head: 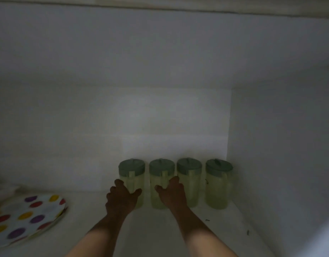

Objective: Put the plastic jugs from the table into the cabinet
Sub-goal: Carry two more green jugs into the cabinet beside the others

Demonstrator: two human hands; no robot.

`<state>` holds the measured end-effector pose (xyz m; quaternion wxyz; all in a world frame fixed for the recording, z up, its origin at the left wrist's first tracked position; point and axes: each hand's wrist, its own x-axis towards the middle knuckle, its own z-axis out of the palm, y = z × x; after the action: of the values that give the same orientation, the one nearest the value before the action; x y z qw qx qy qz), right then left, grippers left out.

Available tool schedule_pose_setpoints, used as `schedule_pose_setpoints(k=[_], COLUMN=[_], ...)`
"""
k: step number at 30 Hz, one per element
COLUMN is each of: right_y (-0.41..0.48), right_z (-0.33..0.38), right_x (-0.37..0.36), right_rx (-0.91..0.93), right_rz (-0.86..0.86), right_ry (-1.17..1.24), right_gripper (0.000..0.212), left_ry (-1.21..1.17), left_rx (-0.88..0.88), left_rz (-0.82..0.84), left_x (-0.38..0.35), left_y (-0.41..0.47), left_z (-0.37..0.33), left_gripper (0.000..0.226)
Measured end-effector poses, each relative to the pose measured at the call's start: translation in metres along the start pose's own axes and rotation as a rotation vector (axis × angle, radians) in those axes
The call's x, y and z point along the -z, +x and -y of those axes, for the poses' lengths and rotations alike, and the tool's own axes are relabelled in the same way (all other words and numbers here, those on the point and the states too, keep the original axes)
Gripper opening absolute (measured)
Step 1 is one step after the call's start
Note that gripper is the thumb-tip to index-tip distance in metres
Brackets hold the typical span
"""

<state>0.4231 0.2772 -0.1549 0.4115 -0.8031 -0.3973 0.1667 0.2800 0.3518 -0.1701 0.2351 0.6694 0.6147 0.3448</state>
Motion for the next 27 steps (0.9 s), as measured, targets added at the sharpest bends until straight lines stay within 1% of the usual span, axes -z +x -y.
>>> schedule_pose_setpoints(k=[4,8,13,14,16,17,18,20,22,24,25,27], right_y=[-0.020,-0.063,-0.132,-0.150,-0.190,-0.213,-0.233,-0.281,-0.328,-0.380,-0.391,-0.429], right_z=[0.008,0.025,0.053,0.059,0.068,0.070,0.072,0.076,0.077,0.081,0.082,0.092], right_x=[0.023,0.045,0.077,0.082,0.091,0.094,0.097,0.099,0.096,0.087,0.084,0.074], right_rx=[-0.002,0.039,0.056,0.063,0.104,0.121,0.138,0.172,0.203,0.211,0.220,0.253], right_rz=[-0.032,-0.060,-0.070,-0.074,-0.101,-0.115,-0.121,-0.130,-0.128,-0.099,-0.096,-0.065], right_ry=[-0.093,-0.098,-0.202,-0.218,-0.215,-0.202,-0.196,-0.214,-0.263,-0.291,-0.299,-0.303], right_gripper=[0.098,0.096,0.089,0.084,0.059,0.050,0.050,0.059,0.063,0.063,0.063,0.063], left_ry=[0.061,0.128,0.184,0.204,0.231,0.238,0.249,0.273,0.298,0.325,0.339,0.350], left_rx=[-0.126,-0.263,-0.358,-0.376,-0.426,-0.454,-0.482,-0.557,-0.612,-0.628,-0.651,-0.618], left_rz=[-0.071,-0.042,0.021,0.026,0.005,-0.012,-0.028,-0.047,-0.068,-0.091,-0.106,-0.139], left_x=[0.029,0.068,0.119,0.132,0.158,0.170,0.180,0.203,0.227,0.258,0.267,0.304], left_y=[-0.027,-0.056,-0.105,-0.120,-0.149,-0.165,-0.179,-0.215,-0.254,-0.294,-0.302,-0.327], left_z=[-0.018,-0.025,-0.027,-0.026,-0.020,-0.016,-0.012,0.001,0.018,0.043,0.048,0.072], left_gripper=[0.077,0.077,0.073,0.073,0.073,0.072,0.071,0.067,0.061,0.057,0.056,0.055])
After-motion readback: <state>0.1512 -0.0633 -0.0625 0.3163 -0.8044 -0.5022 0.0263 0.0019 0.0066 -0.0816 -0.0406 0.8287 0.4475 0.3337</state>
